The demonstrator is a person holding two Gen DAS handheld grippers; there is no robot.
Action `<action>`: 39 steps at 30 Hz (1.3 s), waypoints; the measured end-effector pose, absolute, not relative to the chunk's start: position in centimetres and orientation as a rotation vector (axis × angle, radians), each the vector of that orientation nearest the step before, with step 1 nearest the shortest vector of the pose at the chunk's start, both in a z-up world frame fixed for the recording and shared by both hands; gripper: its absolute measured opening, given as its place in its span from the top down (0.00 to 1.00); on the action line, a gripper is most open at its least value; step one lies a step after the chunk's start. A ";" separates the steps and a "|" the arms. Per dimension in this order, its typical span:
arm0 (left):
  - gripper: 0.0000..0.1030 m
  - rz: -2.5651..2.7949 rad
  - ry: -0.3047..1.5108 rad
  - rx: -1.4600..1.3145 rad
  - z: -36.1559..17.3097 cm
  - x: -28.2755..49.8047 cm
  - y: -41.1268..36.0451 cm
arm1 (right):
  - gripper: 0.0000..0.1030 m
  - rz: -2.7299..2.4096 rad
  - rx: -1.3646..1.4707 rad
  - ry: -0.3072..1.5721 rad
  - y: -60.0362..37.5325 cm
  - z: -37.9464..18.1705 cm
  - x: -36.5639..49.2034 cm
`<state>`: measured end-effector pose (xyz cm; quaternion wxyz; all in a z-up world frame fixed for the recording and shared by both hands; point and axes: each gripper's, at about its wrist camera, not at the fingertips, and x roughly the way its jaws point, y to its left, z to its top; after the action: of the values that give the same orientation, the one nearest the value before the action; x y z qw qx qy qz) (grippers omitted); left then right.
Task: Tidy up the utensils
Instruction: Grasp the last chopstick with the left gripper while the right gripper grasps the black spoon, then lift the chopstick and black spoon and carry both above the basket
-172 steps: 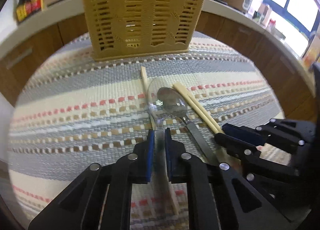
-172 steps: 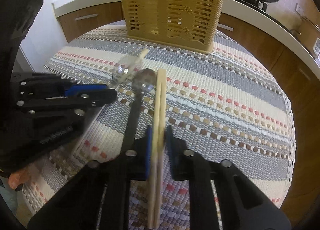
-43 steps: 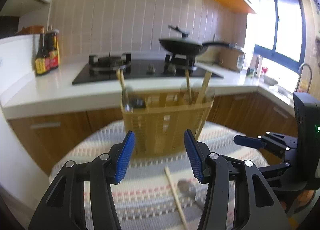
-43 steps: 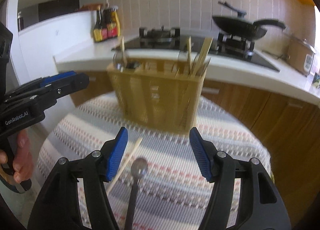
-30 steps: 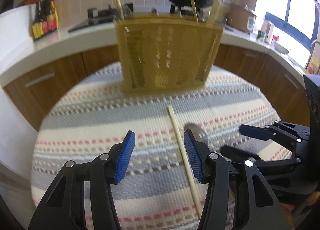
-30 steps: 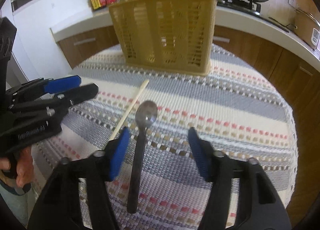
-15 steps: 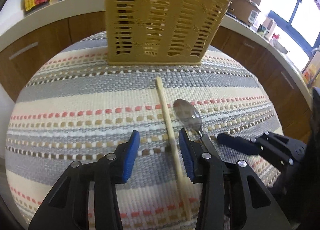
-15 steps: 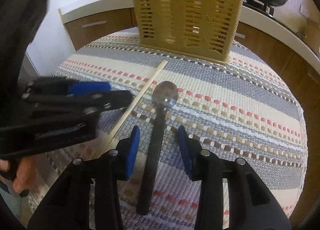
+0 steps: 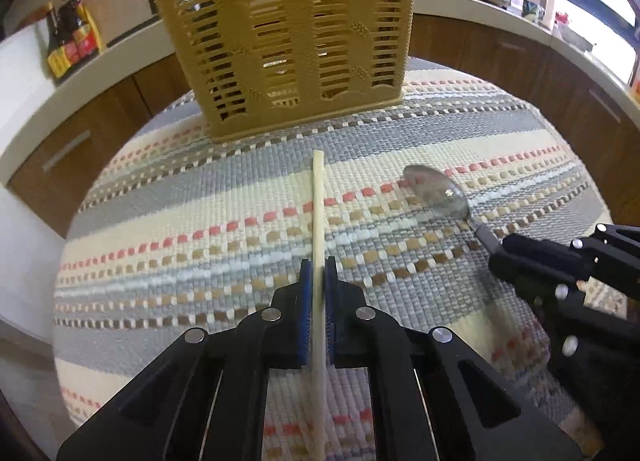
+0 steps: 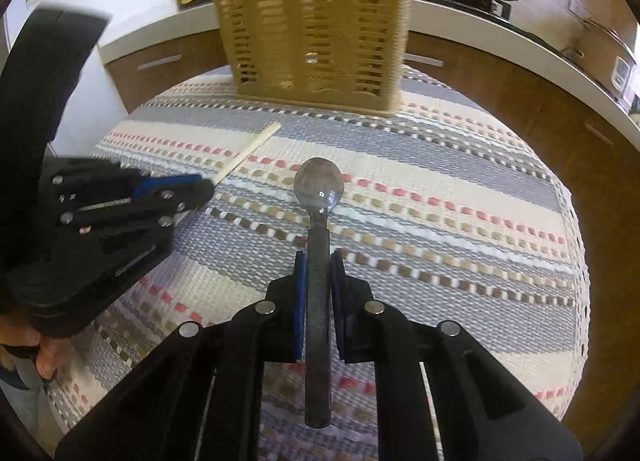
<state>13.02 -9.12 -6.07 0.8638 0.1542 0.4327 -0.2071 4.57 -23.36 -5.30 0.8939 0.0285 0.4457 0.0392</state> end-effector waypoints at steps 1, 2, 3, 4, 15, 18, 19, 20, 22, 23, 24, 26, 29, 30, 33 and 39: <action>0.96 -0.430 0.907 0.314 -6.0 12.8 -8.8 | 0.90 0.078 0.058 0.924 -23.6 -5.2 4.5; 0.96 -0.421 0.908 0.301 -5.8 12.5 -8.2 | 0.90 0.073 0.047 0.925 -23.8 -5.1 4.3; 0.96 -0.418 0.911 0.289 -5.7 12.1 -7.4 | 0.90 0.069 0.040 0.926 -24.0 -5.0 4.2; 0.96 -0.414 0.917 0.273 -5.6 11.8 -6.7 | 0.90 0.066 0.036 0.925 -24.3 -4.9 4.1; 0.88 -0.489 1.032 0.158 -6.1 11.9 -3.7 | 0.89 0.123 0.035 1.033 -25.6 -5.8 4.5; 0.83 -0.509 1.058 0.188 -6.0 13.1 -4.2 | 0.87 0.154 0.035 1.081 -25.9 -5.6 5.6; 0.82 -0.513 1.068 0.200 -6.1 13.5 -4.5 | 0.87 0.162 0.046 1.098 -26.1 -5.6 6.1; 0.80 -0.526 1.077 0.221 -6.0 13.8 -4.9 | 0.84 0.171 0.056 1.114 -26.3 -5.6 6.7; 0.79 -0.533 1.093 0.251 -6.0 14.0 -5.4 | 0.81 0.184 0.061 1.134 -26.3 -5.6 7.4; 0.78 -0.538 1.098 0.279 -6.1 14.1 -5.7 | 0.79 0.197 0.059 1.145 -26.3 -5.6 7.9; 0.78 -0.540 1.100 0.300 -6.1 14.1 -6.1 | 0.79 0.202 0.055 1.155 -26.2 -5.6 8.3; 0.78 -0.542 1.106 0.342 -6.2 14.3 -6.8 | 0.79 0.199 0.053 1.167 -25.9 -5.6 8.9; 0.79 -0.534 1.101 0.391 -6.4 14.4 -7.6 | 0.79 0.174 0.036 1.188 -25.0 -5.5 9.4; 0.82 -0.526 1.091 0.411 -6.5 14.3 -8.0 | 0.80 0.164 0.025 1.188 -24.8 -5.5 9.4; 0.96 -0.509 1.047 0.452 -6.8 13.6 -8.9 | 0.90 0.139 -0.007 1.177 -24.2 -5.5 9.1; 0.96 -0.537 0.929 0.339 -4.3 13.2 -8.3 | 0.91 0.195 0.069 1.098 -24.9 -3.7 8.2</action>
<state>13.19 -8.34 -4.25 0.8458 0.1609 0.4402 -0.2547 8.24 -24.92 -3.73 0.8480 0.0325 0.5208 0.0925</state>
